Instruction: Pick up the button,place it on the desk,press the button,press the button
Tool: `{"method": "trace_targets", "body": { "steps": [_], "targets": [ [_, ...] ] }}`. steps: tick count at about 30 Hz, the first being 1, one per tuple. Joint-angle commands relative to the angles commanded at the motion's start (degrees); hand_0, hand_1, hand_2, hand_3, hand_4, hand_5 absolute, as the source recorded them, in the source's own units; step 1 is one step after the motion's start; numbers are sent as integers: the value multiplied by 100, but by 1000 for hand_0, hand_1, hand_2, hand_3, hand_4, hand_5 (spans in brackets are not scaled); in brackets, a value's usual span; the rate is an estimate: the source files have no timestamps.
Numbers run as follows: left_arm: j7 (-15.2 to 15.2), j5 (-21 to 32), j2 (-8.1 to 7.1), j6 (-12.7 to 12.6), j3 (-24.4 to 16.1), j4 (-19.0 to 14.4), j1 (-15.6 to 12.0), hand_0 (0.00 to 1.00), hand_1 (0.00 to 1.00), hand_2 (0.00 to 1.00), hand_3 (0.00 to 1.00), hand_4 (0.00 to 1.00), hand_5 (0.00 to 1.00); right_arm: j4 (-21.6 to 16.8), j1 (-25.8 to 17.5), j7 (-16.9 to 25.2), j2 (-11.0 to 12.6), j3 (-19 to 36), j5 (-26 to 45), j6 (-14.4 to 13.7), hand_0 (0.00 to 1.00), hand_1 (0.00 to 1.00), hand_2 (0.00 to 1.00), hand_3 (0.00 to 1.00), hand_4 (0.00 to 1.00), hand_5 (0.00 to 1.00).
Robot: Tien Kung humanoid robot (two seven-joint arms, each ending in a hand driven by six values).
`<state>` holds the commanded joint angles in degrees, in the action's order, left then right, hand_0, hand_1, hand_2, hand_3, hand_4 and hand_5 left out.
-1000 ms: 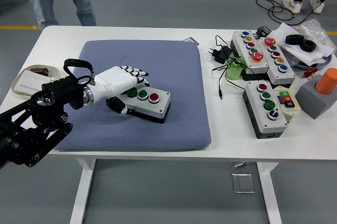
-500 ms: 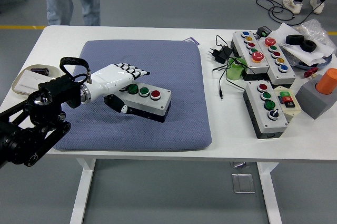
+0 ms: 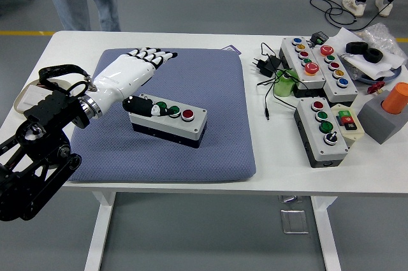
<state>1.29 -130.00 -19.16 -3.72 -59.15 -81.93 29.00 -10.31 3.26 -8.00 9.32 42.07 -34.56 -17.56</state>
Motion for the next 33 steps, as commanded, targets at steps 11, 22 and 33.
{"method": "trace_targets", "body": {
  "steps": [11,22,33],
  "targets": [
    [819,0,-126,1079,73,-1322,-341,167,95,117,900,488,2,0,-28,-18,-10,-14,5,15,630,467,528,584,271,5],
    [908,0,-127,2055,343,-1302,-338,136,74,96,896,480,2,0,-50,-17,-11,-19,21,8,630,468,528,584,271,5],
    [954,0,-151,2785,557,-1052,-107,133,73,96,900,478,2,0,-40,-10,-1,-23,3,16,630,468,528,584,271,5]
  ]
}}
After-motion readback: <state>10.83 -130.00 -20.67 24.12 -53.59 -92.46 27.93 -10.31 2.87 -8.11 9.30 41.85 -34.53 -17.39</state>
